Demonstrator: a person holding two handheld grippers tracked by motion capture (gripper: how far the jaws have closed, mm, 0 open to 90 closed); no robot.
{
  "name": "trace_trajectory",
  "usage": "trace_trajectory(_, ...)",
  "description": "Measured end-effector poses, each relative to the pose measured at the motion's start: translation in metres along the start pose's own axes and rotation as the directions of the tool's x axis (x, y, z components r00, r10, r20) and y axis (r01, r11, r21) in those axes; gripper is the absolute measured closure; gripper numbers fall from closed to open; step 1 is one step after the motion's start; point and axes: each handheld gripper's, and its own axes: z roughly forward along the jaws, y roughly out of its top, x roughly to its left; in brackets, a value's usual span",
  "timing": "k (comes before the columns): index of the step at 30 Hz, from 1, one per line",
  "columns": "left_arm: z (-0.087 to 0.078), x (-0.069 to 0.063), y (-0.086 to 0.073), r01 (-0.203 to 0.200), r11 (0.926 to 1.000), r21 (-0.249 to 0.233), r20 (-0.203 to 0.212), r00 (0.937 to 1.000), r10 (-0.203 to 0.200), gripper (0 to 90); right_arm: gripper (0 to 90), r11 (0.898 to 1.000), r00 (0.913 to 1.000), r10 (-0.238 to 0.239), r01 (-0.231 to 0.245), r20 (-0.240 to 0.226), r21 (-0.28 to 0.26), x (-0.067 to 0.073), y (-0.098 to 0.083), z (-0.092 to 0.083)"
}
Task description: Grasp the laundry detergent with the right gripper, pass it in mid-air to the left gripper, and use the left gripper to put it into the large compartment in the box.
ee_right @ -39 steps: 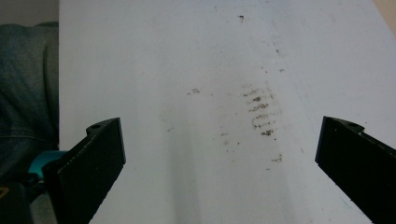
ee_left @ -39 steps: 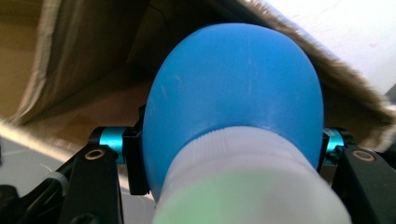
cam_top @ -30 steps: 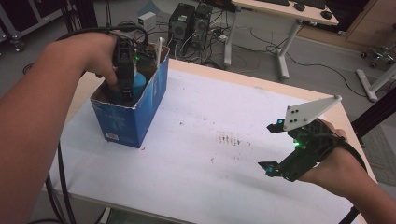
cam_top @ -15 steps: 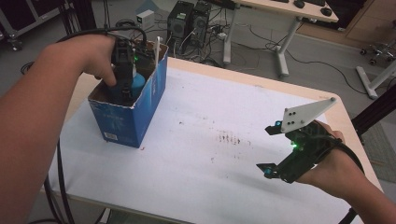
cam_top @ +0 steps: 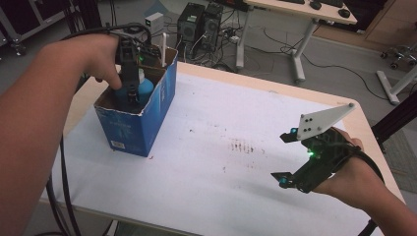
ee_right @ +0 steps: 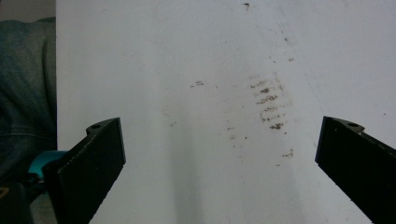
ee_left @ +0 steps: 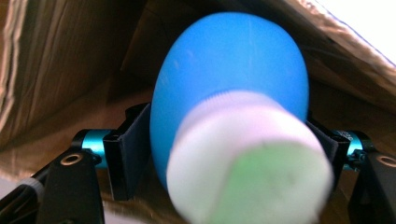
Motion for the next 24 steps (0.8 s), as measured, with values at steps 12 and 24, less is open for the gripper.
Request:
trace_trajectory(12,-0.043,-0.016,-0.005,-0.019,0.9996,-0.019,-0.056,0.9983,0.018,20.1,0.7,1.0,0.9999,-0.013,0.013,0.003,-0.004,-0.007,0.006,-0.011)
trace_trajectory(24,-0.088,-0.051,0.012,-0.132,0.9904,-0.041,-0.072,0.989,0.129,13.3,0.7,0.996,0.9987,-0.04,0.038,0.032,0.076,-0.038,0.021,-0.036)
